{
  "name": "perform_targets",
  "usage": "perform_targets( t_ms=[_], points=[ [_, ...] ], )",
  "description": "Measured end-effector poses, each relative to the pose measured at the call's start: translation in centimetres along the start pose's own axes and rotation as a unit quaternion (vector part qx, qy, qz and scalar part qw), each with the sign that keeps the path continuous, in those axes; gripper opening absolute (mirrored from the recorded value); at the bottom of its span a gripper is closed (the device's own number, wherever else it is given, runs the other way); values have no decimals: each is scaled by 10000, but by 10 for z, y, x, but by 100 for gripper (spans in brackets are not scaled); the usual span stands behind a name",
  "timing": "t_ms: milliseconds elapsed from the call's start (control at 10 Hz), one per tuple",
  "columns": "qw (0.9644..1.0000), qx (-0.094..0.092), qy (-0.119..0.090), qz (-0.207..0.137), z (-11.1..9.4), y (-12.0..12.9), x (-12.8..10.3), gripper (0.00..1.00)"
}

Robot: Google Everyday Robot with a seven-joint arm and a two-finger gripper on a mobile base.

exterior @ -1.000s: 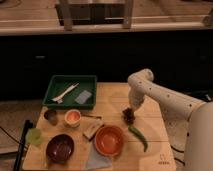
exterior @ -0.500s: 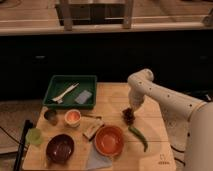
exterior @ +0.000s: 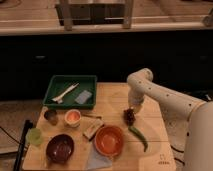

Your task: Place grapes in table surface

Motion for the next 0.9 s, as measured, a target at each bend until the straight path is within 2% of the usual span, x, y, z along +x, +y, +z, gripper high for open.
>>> perform_targets(
  t_ms=[900],
  points=[
    [10000, -5, -2, -29, -2, 0, 0, 80]
  ],
)
